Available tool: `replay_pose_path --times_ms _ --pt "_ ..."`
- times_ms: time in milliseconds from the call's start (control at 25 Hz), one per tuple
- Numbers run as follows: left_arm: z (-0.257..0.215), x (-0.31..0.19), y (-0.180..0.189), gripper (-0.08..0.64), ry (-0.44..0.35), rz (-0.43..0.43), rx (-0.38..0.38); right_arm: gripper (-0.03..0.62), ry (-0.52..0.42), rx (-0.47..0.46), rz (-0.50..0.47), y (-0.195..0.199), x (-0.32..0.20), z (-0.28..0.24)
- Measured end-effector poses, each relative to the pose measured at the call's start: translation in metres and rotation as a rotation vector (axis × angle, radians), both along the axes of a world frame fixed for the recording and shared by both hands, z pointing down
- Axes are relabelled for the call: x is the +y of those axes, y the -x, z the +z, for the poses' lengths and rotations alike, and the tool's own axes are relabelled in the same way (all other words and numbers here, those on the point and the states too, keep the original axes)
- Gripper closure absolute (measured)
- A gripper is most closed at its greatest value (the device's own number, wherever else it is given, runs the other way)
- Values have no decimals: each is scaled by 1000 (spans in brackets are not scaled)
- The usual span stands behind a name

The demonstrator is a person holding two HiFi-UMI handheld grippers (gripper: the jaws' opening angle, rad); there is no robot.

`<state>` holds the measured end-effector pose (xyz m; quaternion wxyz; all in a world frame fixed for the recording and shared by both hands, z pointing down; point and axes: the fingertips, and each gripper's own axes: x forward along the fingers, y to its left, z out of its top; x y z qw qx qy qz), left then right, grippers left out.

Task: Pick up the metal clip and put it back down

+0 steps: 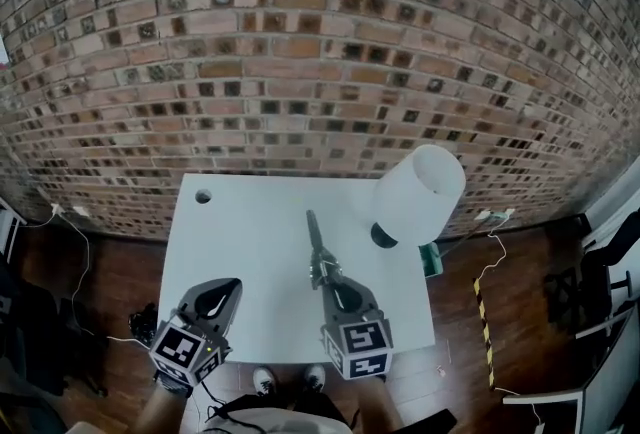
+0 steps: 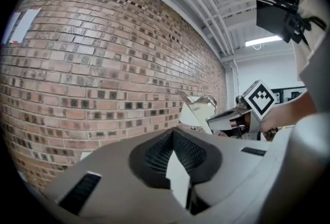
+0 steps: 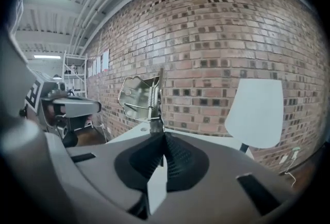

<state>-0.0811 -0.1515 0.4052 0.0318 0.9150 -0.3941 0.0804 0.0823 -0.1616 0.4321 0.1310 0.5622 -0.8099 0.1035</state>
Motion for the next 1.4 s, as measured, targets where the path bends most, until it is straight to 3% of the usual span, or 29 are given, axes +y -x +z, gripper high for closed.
replay_pose_path --times_ms 160,520,720,920,1200,1400 --pt "-17 1 -5 551 -43 -25 17 603 -56 -74 -10 -5 7 -30" --pt "-37 7 -16 554 -60 -60 68 603 -142 -106 -44 -22 13 -64" --pt "-45 8 -28 557 -76 -49 73 603 -145 -104 -57 -27 17 -65" --pt "-47 12 -42 558 -95 -30 -12 603 -150 -105 -60 -35 18 -67" --pt "-46 12 -53 566 -93 -26 29 603 -140 -105 -63 -38 20 -64" --pt "-42 12 -58 565 -97 1 18 603 -131 -102 -61 -40 18 -60"
